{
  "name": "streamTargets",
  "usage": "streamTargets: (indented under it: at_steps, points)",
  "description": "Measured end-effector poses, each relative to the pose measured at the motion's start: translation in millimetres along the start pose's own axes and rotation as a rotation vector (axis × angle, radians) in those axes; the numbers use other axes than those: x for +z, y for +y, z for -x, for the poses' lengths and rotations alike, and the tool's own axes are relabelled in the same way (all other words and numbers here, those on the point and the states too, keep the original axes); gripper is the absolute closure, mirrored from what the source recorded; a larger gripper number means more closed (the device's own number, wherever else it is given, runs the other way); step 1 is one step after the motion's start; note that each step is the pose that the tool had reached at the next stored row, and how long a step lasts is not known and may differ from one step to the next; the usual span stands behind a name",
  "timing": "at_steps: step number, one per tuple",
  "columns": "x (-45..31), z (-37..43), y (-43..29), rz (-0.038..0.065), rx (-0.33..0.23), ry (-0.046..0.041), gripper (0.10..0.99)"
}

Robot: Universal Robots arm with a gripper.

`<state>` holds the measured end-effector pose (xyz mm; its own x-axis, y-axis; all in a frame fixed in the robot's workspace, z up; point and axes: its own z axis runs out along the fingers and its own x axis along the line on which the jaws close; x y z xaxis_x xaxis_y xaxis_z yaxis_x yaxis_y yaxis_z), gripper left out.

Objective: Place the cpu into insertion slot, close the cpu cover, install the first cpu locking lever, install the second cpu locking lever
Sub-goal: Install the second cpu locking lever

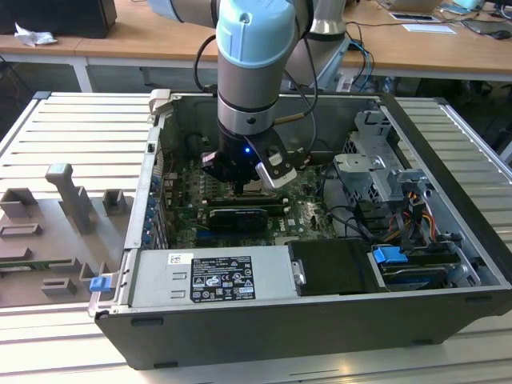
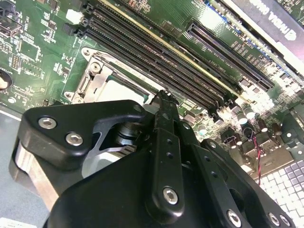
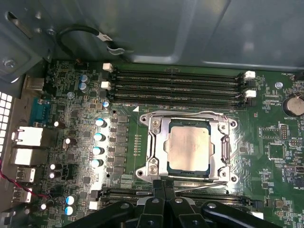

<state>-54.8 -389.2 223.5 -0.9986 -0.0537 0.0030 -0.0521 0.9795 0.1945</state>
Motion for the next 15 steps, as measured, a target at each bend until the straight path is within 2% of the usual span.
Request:
streamTargets:
  at_steps: [12, 15]
  points:
    - [0.5, 0.0, -0.1, 0.0, 0.0, 0.0, 0.98]
    - [0.5, -0.3, -0.6, 0.008, 0.0, -0.0005, 0.98]
